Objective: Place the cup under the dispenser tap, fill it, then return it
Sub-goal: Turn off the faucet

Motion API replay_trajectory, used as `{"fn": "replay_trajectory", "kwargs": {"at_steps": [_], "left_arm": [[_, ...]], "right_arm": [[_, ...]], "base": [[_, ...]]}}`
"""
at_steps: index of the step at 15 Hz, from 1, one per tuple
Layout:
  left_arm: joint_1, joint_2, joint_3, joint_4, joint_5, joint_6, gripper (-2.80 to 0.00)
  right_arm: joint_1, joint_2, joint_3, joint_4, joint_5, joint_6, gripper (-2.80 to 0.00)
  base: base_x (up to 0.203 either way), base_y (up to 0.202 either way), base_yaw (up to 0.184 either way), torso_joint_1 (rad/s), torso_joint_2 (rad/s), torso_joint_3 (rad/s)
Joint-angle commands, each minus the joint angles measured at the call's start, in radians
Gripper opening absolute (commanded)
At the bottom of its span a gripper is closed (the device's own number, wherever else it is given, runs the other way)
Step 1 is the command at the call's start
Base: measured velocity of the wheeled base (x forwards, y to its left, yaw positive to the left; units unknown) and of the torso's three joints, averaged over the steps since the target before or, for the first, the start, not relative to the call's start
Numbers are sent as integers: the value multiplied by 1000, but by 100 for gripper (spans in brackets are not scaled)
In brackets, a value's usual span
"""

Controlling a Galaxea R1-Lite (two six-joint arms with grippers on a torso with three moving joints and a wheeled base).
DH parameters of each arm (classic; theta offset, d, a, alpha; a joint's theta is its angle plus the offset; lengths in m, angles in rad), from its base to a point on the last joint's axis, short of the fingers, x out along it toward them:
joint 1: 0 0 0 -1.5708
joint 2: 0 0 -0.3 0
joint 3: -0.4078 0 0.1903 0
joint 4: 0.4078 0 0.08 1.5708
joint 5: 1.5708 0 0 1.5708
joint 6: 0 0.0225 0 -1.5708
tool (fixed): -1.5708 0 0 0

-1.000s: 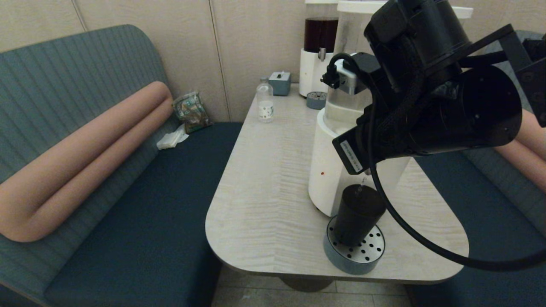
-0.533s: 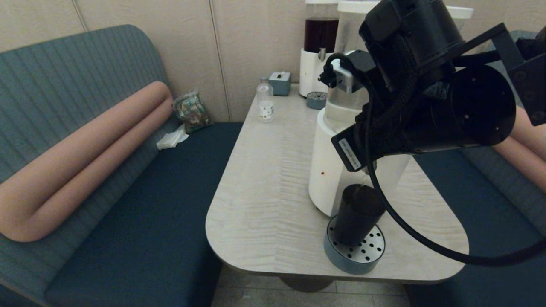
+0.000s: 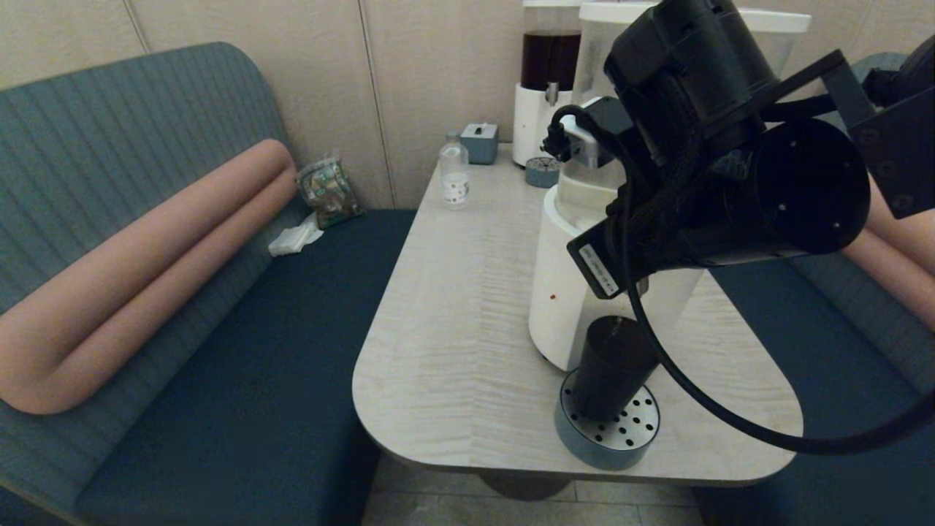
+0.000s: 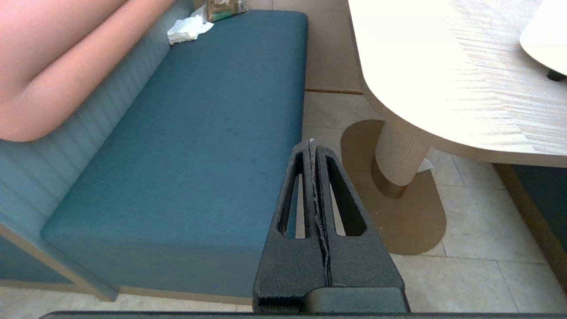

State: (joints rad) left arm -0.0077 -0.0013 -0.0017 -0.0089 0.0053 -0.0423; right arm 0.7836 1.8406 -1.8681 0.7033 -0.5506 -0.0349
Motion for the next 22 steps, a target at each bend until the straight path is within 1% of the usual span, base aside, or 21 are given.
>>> {"fn": "replay_trajectory", "kwargs": {"at_steps": [1, 4, 7, 13, 22], "left_arm": [[0, 1, 0, 0, 1, -1, -280], [0, 1, 0, 0, 1, -1, -280], [0, 1, 0, 0, 1, -1, -280], [0, 1, 0, 0, 1, -1, -280], [0, 1, 0, 0, 1, -1, -280]], "right_arm": [[0, 2, 1, 7, -3, 1, -280], [-1, 2, 0, 7, -5, 1, -280], [-8, 5, 0, 7, -39, 1, -280], [-17, 3, 3, 7, -63, 5, -280], [-22, -1, 20, 8, -63, 11, -280]], "base": [[0, 0, 0, 0, 0, 0], [0, 0, 0, 0, 0, 0], [0, 0, 0, 0, 0, 0], [0, 0, 0, 0, 0, 0], [0, 0, 0, 0, 0, 0]]}}
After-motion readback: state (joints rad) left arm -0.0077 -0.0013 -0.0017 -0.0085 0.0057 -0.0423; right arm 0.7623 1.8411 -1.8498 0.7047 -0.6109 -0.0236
